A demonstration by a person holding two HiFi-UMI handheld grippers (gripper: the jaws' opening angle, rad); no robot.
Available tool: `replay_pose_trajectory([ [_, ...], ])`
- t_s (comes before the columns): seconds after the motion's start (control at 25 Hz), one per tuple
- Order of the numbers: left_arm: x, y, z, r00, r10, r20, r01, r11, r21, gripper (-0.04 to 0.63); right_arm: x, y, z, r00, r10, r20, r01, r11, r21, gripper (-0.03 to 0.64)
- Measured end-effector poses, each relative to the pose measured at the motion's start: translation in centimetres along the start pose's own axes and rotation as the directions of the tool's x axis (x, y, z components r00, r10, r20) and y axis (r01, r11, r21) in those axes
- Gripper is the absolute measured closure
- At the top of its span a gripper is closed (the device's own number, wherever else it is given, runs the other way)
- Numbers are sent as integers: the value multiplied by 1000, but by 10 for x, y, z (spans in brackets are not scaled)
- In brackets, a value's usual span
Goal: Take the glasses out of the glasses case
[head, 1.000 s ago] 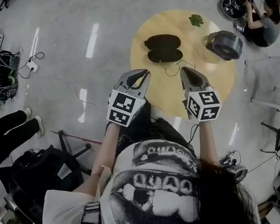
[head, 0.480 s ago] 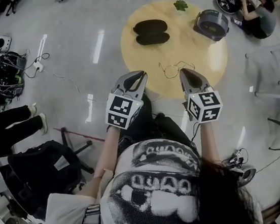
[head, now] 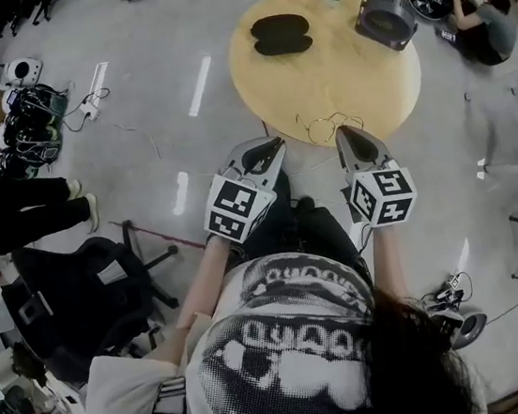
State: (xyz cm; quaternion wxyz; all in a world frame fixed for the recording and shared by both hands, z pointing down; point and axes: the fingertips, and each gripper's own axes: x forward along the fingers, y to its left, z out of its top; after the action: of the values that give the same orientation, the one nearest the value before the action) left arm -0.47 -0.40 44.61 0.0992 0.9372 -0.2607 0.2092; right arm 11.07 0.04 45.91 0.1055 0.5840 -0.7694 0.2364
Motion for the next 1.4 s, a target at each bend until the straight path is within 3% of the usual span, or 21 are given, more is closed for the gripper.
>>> replay_pose_trajectory([
  [0.4,-37,-13,-9,999,30,-14,-30,999,12,571,-19,22,-21,1000,22,-7,-22,999,42,603],
  [0.64,-51,-9,-16,1000,6,-23,-6,1000,10,572,-20,38,-30,1000,12,-27,-11,999,47,603],
  [1.0,-75,20,-12,997,-79,9,78,995,66,571,-8,81,-34,999,-47,-23,49,996,68,603],
  [1.4,-118,36,-42,984,-178,7,176,980,90,571,0,143,-52,993,-116,-30,118,989,90,603],
])
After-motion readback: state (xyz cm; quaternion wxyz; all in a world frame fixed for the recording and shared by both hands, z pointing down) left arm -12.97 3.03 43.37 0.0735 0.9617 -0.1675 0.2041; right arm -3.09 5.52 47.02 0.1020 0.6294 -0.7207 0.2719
